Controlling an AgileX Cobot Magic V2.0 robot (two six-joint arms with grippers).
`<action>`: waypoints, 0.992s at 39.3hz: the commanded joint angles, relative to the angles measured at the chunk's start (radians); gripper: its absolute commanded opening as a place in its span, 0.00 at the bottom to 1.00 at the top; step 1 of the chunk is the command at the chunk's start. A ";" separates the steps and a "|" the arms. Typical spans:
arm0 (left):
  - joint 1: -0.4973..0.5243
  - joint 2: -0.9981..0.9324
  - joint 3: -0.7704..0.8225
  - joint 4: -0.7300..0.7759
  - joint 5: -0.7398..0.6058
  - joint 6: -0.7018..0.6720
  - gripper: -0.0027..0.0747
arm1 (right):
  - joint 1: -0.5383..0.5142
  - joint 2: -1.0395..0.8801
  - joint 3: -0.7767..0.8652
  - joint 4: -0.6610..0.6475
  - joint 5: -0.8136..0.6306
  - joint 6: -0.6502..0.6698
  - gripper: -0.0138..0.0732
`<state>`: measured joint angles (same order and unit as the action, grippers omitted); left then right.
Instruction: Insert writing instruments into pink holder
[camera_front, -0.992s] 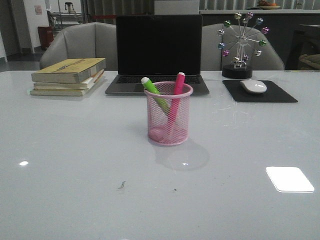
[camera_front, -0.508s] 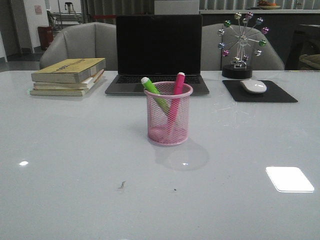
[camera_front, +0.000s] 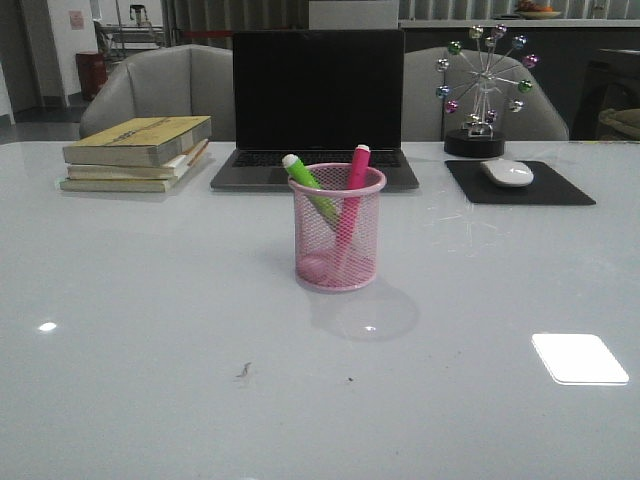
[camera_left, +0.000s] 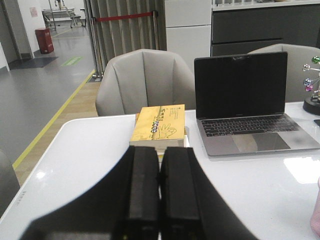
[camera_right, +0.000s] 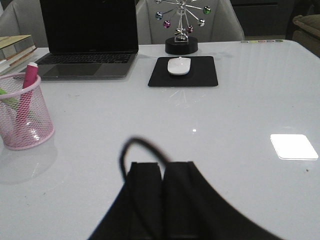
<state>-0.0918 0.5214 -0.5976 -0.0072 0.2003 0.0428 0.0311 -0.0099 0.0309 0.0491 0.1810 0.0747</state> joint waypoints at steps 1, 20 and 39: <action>0.004 -0.017 -0.021 -0.010 -0.081 -0.008 0.16 | -0.007 -0.014 0.000 -0.002 -0.083 -0.004 0.19; 0.004 -0.252 0.263 -0.028 -0.167 -0.008 0.16 | -0.007 -0.014 0.000 -0.002 -0.083 -0.004 0.19; 0.073 -0.529 0.508 -0.044 -0.167 -0.008 0.16 | -0.007 -0.014 0.000 -0.002 -0.083 -0.004 0.19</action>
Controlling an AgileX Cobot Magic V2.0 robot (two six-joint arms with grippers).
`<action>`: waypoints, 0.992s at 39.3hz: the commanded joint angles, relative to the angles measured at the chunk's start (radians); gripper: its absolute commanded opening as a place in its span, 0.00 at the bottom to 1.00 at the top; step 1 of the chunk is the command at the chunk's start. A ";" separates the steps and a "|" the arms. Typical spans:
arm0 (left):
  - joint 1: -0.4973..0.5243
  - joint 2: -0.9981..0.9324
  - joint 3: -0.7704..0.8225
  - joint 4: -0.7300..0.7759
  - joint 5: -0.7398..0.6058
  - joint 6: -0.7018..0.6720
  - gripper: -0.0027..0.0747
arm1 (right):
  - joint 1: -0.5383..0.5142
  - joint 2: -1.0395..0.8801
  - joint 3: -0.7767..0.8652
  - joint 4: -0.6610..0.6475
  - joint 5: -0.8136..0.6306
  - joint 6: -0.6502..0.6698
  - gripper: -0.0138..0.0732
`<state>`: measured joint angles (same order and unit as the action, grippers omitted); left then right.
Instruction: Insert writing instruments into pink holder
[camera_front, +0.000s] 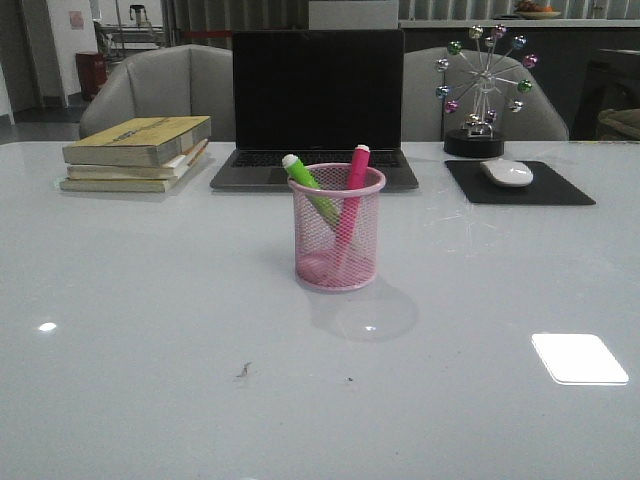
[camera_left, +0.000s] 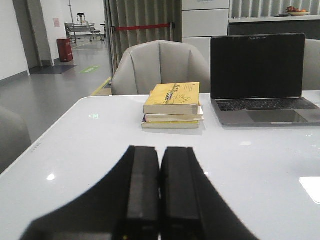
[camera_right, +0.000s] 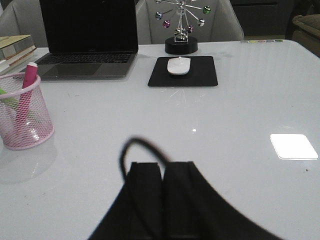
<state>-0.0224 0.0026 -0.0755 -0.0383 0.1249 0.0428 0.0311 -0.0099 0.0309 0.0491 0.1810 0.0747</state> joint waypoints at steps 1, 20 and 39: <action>0.004 -0.013 -0.006 -0.013 -0.092 -0.008 0.16 | -0.007 -0.014 0.000 -0.002 -0.083 -0.004 0.19; 0.004 -0.032 0.085 -0.021 -0.114 -0.008 0.16 | -0.007 -0.014 0.000 -0.002 -0.083 -0.004 0.19; 0.004 -0.030 0.085 -0.021 -0.114 -0.008 0.16 | -0.007 -0.014 0.000 -0.002 -0.083 -0.004 0.19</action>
